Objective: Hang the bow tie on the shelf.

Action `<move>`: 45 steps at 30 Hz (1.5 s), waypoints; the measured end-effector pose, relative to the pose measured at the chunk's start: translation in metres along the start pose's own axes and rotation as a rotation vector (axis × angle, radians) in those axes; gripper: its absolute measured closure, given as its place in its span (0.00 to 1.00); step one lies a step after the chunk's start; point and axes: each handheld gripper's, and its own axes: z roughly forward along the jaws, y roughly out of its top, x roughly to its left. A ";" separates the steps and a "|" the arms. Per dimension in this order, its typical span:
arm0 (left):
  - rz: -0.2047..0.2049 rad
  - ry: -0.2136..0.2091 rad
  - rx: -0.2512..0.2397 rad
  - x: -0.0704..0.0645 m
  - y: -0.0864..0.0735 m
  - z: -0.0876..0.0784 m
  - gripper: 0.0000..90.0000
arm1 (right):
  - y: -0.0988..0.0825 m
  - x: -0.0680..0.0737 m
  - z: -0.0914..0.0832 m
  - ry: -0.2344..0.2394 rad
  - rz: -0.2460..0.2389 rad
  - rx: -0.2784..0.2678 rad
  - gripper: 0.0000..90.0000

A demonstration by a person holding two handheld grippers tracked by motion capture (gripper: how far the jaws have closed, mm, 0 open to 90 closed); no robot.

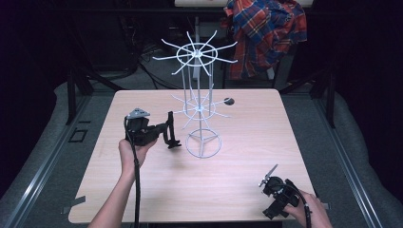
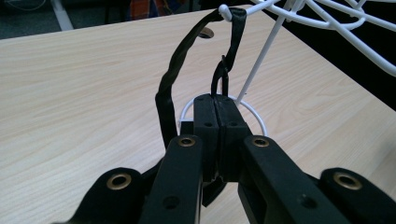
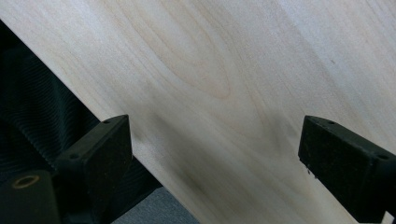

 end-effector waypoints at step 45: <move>0.005 0.017 0.087 -0.011 -0.002 -0.010 0.20 | 0.000 0.003 -0.005 -0.012 -0.010 -0.015 0.10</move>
